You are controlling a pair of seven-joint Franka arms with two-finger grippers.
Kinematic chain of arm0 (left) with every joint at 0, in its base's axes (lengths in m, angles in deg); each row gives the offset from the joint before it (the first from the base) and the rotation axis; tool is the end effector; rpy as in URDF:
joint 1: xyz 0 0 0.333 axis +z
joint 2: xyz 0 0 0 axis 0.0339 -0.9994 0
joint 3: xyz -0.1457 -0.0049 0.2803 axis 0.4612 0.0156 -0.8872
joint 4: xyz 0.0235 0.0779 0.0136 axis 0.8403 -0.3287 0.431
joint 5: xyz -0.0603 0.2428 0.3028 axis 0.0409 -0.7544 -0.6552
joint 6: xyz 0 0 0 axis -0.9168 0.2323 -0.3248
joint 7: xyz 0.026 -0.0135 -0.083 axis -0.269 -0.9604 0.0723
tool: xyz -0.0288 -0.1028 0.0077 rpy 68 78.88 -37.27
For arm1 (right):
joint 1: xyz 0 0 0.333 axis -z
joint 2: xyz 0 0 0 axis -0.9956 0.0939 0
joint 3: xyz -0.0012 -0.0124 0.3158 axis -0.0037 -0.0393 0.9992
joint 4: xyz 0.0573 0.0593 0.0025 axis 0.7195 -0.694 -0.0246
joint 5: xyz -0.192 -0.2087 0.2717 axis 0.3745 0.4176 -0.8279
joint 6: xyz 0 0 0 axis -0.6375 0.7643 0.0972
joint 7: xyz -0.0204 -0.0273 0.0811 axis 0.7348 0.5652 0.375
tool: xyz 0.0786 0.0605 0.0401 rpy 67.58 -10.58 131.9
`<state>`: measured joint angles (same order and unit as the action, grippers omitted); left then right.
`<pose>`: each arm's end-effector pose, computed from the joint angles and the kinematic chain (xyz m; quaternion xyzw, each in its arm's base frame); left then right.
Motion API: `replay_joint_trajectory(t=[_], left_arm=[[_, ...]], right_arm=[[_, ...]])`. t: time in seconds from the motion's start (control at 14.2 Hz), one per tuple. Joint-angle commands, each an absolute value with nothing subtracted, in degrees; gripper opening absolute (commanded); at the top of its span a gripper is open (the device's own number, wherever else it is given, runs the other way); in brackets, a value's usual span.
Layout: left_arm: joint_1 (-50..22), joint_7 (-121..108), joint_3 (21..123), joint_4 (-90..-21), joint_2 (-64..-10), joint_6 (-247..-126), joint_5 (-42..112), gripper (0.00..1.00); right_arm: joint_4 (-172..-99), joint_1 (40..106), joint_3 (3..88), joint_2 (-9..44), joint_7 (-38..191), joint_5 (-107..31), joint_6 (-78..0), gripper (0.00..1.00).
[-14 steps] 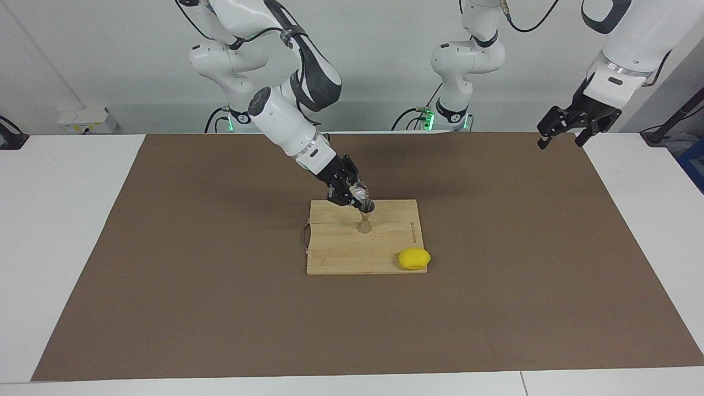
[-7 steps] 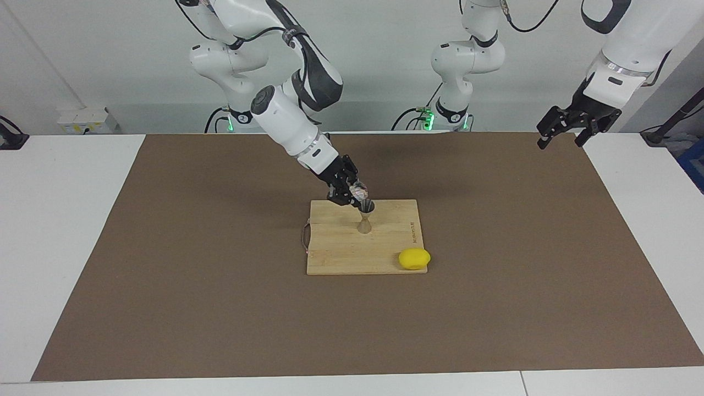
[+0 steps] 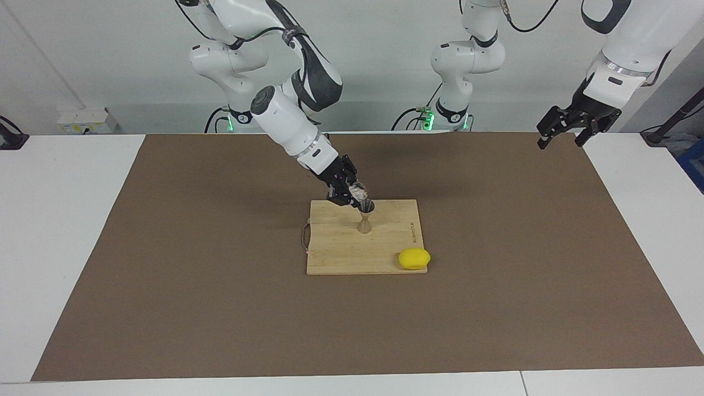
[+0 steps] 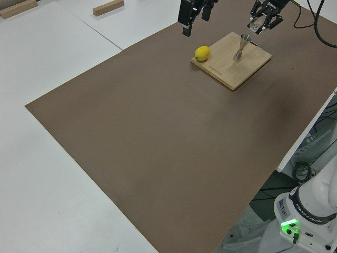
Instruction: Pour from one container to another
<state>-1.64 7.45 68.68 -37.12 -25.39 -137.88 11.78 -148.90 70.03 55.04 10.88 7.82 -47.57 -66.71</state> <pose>0.5427 0.0022 0.6351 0.9996 0.0166 0.0057 0.0216 0.5268 0.3026 0.4098 -0.7413 -0.5968 -0.2497 0.1788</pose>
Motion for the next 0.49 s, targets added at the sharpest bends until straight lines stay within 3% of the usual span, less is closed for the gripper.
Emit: replay_joint_trajectory(t=[0.0, 0.42], left_arm=[[-2.12, 6.39, 68.55, -36.3, -25.46, -137.7, 10.99, 1.0], [-1.94, 6.39, 68.55, -36.3, -25.46, -137.7, 10.99, 1.0]], right_arm=[[-148.52, 69.93, 54.59, 10.26, 10.24, -45.0, -65.19, 0.0], [-147.9, 69.93, 54.42, 10.35, 12.96, -42.54, -64.32, 0.0]])
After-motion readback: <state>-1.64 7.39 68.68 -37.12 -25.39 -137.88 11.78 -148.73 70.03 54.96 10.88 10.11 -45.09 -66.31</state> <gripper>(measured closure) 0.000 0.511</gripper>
